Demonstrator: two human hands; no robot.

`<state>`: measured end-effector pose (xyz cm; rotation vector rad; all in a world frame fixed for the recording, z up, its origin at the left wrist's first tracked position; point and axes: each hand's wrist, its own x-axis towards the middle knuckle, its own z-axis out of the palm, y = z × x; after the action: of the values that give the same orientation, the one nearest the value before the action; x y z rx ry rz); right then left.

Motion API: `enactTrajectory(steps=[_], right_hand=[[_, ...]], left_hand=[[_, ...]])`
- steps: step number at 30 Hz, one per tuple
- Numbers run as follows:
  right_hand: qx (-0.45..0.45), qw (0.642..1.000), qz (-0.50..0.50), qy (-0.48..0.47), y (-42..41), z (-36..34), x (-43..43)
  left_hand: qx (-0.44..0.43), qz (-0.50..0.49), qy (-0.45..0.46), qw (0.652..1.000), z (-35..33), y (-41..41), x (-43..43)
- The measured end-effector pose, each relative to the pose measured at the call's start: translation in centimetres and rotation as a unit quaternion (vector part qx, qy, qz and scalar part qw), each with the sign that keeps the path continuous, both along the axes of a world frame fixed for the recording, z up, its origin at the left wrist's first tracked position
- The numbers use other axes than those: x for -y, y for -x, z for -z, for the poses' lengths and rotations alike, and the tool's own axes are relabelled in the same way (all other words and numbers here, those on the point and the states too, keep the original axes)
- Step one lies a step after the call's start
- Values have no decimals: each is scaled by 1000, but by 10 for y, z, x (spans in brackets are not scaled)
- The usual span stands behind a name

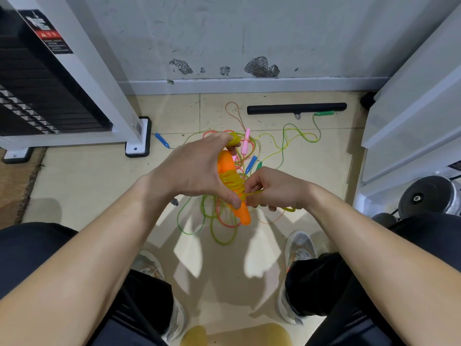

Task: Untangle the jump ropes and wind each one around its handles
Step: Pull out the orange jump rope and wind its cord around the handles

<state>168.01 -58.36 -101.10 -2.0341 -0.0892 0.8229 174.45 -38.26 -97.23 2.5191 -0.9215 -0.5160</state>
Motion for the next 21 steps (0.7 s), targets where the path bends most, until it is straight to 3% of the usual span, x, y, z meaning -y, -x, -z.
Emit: enactTrajectory(steps=[4, 10, 21], right_hand=[[-24, 999, 29, -5, 2, 3, -3], [-37, 996, 73, -36, 5, 3, -13], [-63, 990, 112, -56, 7, 8, -24]], left_hand=[[65, 20, -103, 992, -3, 4, 3], [140, 30, -165, 976, -6, 7, 6], [91, 38, -227, 969, 0, 7, 3]])
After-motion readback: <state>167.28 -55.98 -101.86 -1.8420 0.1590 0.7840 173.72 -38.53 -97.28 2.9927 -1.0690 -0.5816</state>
